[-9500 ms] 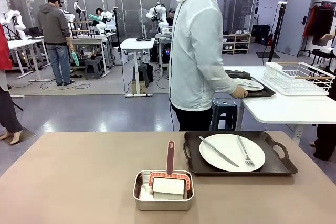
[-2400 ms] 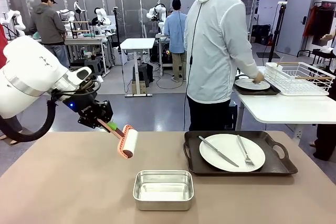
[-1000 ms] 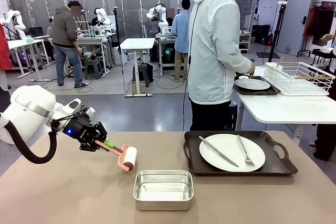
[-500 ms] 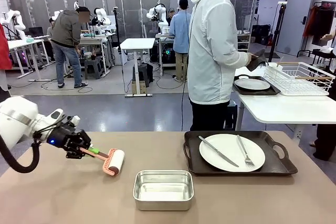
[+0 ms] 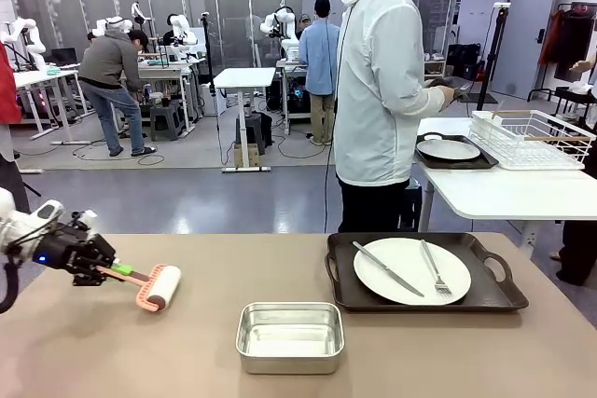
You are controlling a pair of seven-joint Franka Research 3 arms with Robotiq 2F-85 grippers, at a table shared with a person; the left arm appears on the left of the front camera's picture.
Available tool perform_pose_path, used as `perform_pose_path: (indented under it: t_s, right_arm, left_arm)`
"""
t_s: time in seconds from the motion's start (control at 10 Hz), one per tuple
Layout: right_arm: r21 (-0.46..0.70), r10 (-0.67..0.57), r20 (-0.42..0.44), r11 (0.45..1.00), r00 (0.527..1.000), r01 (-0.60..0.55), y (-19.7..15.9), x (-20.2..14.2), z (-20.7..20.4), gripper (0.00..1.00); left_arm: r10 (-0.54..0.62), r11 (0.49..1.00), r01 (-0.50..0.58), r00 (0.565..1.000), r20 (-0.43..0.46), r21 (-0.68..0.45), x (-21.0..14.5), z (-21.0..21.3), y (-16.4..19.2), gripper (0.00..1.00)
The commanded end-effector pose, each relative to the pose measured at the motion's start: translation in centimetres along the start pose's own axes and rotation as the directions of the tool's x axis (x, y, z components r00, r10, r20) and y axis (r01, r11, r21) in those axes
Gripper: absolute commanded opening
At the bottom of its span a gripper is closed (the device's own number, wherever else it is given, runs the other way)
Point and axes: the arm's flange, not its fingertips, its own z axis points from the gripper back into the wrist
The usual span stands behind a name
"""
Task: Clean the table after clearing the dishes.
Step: When the left (or right) Handle tray is removed, use the left hand (or right hand) to clean the left (or right) side of the table with the Lint Roller.
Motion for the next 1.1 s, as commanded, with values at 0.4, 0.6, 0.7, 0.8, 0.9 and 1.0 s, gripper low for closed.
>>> perform_pose_path:
  t_s: [0.4, 0.6, 0.7, 0.8, 0.9, 1.0]
  right_arm:
    - [0.008, 0.004, -0.002, 1.0, 1.0, -0.004, 0.3, -0.1, 0.1, 1.0]
    - [0.008, 0.004, -0.002, 1.0, 1.0, -0.004, 0.3, -0.1, 0.1, 1.0]
    - [0.008, 0.004, -0.002, 1.0, 1.0, -0.004, 0.3, -0.1, 0.1, 1.0]
    - [0.008, 0.004, -0.002, 1.0, 1.0, -0.004, 0.3, -0.1, 0.1, 1.0]
    - [0.008, 0.004, -0.002, 1.0, 1.0, -0.004, 0.3, -0.1, 0.1, 1.0]
    - [0.008, 0.004, -0.002, 1.0, 1.0, -0.004, 0.3, -0.1, 0.1, 1.0]
  left_arm:
    - [0.043, 0.936, -0.115, 0.976, 0.215, 0.332, -1.7, 9.0, 1.6, 0.21]
    - [0.004, 0.918, -0.096, 0.972, 0.234, 0.384, -2.2, 9.8, -0.9, 0.21]
    - [-0.013, 0.913, -0.085, 0.972, 0.235, 0.398, -2.6, 10.1, -2.5, 0.21]
    - [-0.032, 0.911, -0.067, 0.972, 0.232, 0.406, -3.0, 10.1, -4.0, 0.21]
    - [-0.054, 0.892, -0.06, 0.97, 0.237, 0.448, -3.6, 10.4, -5.9, 0.21]
    - [-0.081, 0.878, -0.05, 0.964, 0.251, 0.475, -4.4, 10.9, -8.0, 0.21]
